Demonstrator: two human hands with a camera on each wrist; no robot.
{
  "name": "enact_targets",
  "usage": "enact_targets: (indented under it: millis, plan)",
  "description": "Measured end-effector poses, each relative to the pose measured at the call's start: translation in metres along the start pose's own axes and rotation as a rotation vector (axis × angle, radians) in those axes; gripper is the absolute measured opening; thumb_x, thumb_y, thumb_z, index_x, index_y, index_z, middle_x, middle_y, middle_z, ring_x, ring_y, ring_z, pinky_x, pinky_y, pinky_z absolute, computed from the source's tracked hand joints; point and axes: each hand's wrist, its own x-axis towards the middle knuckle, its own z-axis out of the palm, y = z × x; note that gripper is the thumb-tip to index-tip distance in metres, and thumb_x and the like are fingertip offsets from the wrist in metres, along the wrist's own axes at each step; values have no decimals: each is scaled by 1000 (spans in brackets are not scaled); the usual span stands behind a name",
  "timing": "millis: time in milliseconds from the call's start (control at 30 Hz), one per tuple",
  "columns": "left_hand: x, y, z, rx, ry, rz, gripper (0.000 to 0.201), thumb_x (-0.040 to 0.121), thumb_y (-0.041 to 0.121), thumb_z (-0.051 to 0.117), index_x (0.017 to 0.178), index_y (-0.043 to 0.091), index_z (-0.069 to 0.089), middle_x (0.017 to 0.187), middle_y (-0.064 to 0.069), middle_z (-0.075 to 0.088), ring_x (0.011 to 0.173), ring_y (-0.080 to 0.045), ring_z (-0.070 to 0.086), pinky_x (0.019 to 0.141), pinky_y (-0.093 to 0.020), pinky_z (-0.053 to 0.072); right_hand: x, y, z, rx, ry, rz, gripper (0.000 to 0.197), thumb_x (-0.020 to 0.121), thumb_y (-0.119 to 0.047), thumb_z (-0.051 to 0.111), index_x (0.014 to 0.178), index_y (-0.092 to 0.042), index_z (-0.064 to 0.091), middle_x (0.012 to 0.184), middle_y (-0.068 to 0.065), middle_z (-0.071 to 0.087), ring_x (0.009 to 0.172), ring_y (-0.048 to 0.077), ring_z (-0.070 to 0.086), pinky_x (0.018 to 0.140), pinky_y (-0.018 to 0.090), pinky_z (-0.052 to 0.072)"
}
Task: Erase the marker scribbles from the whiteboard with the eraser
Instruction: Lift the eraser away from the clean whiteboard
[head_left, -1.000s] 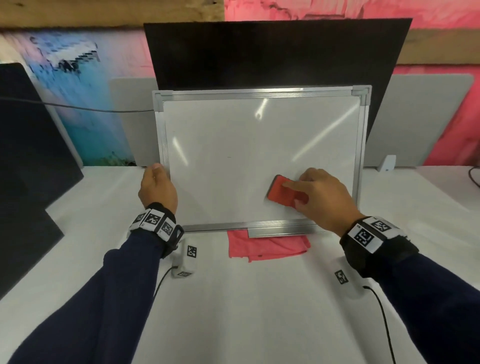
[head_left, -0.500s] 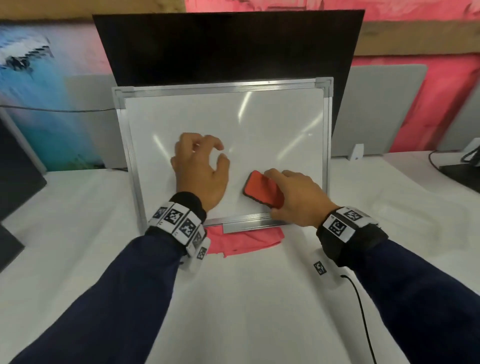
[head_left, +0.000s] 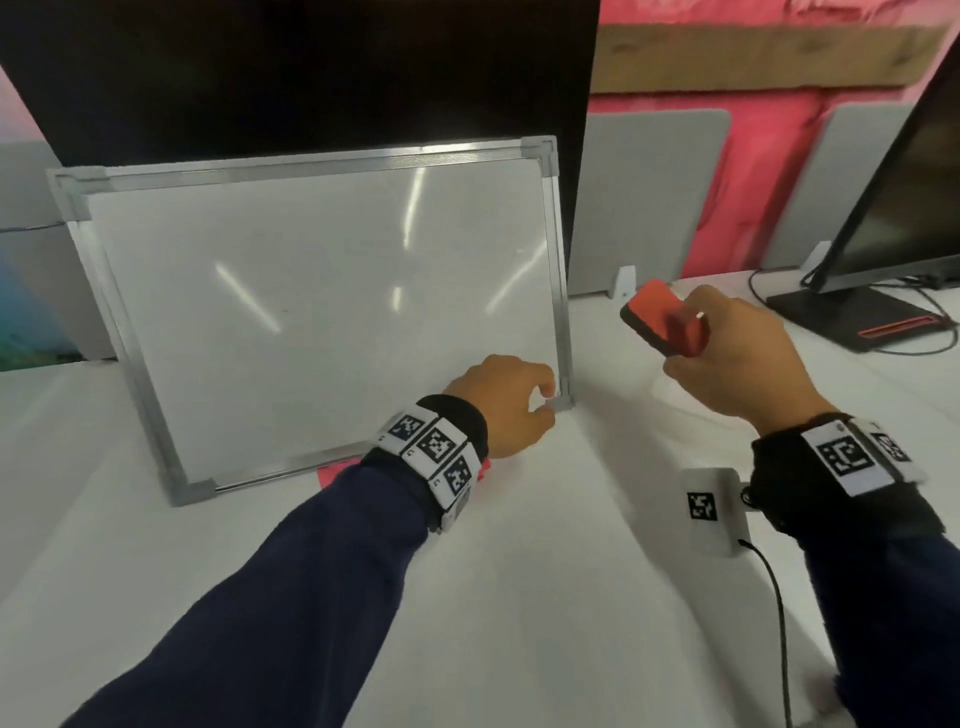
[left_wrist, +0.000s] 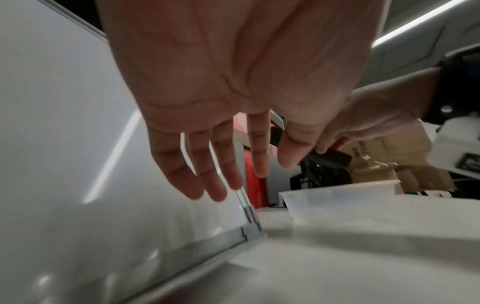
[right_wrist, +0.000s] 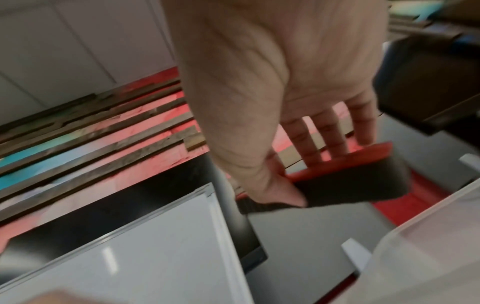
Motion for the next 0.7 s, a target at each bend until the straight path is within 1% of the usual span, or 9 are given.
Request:
enact_targets:
  millis: [67, 133, 200, 300, 400, 467, 567, 633, 700]
  plan:
    - [1, 0, 10, -18, -55, -9, 23, 88, 38, 56, 109, 31, 61, 105, 3, 62, 88, -21, 62, 85, -40, 54, -4, 13, 1, -81, -45, 94, 35, 72, -14, 70, 104, -19, 57, 91, 11, 60, 83, 36, 55, 76, 43, 51]
    - [0, -1, 18, -29, -78, -13, 23, 88, 38, 56, 109, 32, 61, 103, 3, 62, 86, -20, 62, 85, -39, 55, -8, 21, 5, -156, -140, 181, 29, 75, -11, 66, 102, -19, 58, 94, 11, 61, 86, 36, 57, 82, 45, 53]
    - [-2, -3, 22, -47, -92, -14, 24, 90, 36, 54, 113, 32, 59, 101, 3, 64, 85, -19, 63, 85, -39, 55, -9, 26, 11, -218, -243, 212, 23, 78, -10, 61, 100, -17, 58, 95, 11, 62, 85, 35, 57, 81, 43, 52]
    - [-4, -7, 24, -118, -94, -11, 30, 94, 28, 49, 123, 32, 54, 100, 0, 64, 84, -21, 64, 85, -40, 55, -4, 26, 15, -325, -364, 200, 17, 83, -12, 58, 100, -13, 57, 92, 10, 60, 80, 30, 53, 75, 36, 44]
    - [-8, -12, 21, -144, -65, -1, 33, 94, 26, 48, 126, 34, 48, 98, -2, 63, 81, -23, 65, 81, -43, 57, 1, 19, 13, -377, -409, 198, 14, 87, -17, 57, 100, -12, 58, 88, 7, 59, 80, 27, 53, 74, 35, 42]
    - [-11, -17, 19, -146, -54, -1, 34, 94, 27, 49, 127, 34, 47, 96, -1, 64, 80, -23, 65, 80, -44, 57, 2, 16, 13, -374, -433, 207, 22, 88, -19, 59, 107, -10, 60, 93, 8, 61, 85, 27, 55, 77, 36, 44]
    - [-17, -24, 16, -154, -42, -12, 34, 92, 30, 51, 125, 35, 48, 96, 1, 64, 78, -21, 65, 78, -44, 58, 0, 10, 13, -329, -480, 291, 39, 88, -20, 65, 124, -11, 55, 101, 8, 58, 91, 27, 55, 79, 37, 44]
    - [-21, -29, 14, -152, -24, -30, 32, 92, 29, 52, 123, 36, 49, 96, 2, 64, 75, -21, 66, 76, -43, 58, -2, 4, 15, -281, -497, 328, 46, 87, -21, 67, 130, -12, 52, 102, 8, 57, 91, 26, 55, 78, 37, 44]
    - [-26, -34, 11, -137, -21, -45, 29, 92, 30, 52, 120, 35, 52, 95, 3, 65, 75, -20, 67, 77, -42, 58, -4, -5, 17, -271, -511, 317, 49, 87, -24, 68, 132, -12, 51, 105, 8, 57, 92, 26, 55, 78, 37, 44]
